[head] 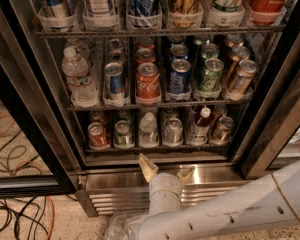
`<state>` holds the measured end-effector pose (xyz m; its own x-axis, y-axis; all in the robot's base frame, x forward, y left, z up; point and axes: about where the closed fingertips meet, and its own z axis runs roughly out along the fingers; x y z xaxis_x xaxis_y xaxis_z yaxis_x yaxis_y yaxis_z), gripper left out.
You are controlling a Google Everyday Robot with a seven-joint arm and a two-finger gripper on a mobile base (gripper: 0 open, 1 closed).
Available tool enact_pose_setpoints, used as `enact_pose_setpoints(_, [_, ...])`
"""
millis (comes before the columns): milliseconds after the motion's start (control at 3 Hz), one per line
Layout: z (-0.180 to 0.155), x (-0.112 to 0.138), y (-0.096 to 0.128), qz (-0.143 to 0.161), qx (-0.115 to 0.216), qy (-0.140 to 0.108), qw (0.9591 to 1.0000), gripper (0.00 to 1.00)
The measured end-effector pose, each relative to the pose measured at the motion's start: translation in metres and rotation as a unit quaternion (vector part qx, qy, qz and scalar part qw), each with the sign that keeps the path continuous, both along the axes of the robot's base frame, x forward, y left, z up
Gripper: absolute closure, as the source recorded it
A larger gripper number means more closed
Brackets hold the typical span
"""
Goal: Pick 7up can from bottom shelf of fridge
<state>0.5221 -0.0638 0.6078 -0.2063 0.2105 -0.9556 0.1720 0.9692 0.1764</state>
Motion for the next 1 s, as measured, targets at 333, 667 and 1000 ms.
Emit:
enact_pose_setpoints(333, [0.0069, 0.0025, 0.0053, 0.008, 0.006, -0.013, 0.9999, 0.0])
enact_pose_setpoints(667, [0.0063, 0.0024, 0.0052, 0.008, 0.006, -0.012, 0.9999, 0.0])
enact_pose_setpoints(1000, [0.0051, 0.009, 0.0001, -0.01, 0.005, -0.024, 0.9997, 0.1])
